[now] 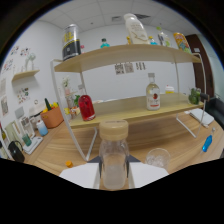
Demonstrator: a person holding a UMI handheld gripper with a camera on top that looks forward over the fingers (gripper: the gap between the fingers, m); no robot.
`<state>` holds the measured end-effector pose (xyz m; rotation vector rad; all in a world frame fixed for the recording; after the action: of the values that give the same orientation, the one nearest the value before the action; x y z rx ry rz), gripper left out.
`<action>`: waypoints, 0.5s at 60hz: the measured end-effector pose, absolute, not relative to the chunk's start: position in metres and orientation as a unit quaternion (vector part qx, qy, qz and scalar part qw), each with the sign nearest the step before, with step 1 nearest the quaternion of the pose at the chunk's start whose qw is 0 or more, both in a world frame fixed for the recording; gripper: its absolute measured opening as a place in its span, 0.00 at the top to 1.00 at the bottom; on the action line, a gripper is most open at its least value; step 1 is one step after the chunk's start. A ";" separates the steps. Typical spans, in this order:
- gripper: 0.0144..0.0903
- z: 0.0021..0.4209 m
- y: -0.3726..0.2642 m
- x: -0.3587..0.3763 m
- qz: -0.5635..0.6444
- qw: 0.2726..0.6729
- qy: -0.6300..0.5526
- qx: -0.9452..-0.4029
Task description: Make me a cup of Mount Fuji.
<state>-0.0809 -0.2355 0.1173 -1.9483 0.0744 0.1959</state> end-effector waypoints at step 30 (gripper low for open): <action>0.70 0.126 -0.220 -0.070 0.475 0.407 0.438 -0.645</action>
<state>-0.0700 -0.2196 0.1262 -1.6270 1.1043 1.1985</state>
